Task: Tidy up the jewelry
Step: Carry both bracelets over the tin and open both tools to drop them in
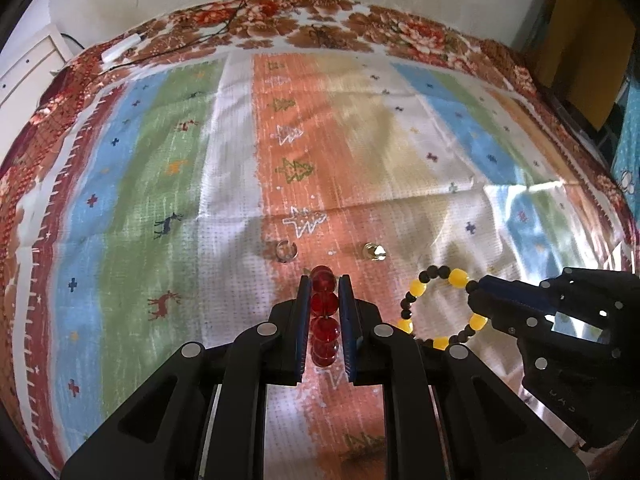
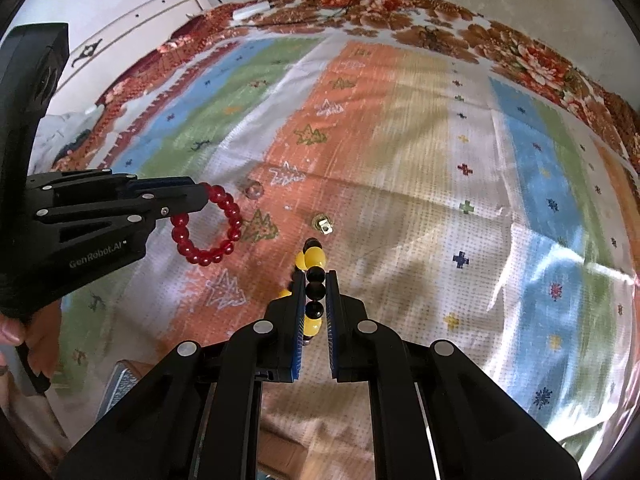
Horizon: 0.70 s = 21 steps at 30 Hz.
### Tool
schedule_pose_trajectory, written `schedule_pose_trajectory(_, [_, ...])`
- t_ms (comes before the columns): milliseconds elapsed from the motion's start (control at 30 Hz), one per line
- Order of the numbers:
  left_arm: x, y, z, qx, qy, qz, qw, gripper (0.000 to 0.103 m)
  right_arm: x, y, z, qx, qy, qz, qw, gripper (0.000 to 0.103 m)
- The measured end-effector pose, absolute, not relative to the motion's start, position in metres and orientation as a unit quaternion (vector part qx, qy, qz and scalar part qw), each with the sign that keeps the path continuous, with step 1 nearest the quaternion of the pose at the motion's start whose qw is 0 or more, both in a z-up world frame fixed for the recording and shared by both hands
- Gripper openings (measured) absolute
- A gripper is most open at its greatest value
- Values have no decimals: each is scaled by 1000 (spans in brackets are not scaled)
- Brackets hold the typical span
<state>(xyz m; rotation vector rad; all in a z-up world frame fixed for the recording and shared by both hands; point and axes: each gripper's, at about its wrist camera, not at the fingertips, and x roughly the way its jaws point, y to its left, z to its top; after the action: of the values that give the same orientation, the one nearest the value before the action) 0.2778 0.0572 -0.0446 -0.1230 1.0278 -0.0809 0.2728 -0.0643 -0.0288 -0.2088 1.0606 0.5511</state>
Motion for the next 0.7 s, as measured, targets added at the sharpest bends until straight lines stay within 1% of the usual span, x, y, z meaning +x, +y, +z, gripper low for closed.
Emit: schedule_pose_trajectory(700, [244,42,-14,-52,456,-67,886,13,250,-72,-5,-92,468,259,840,11])
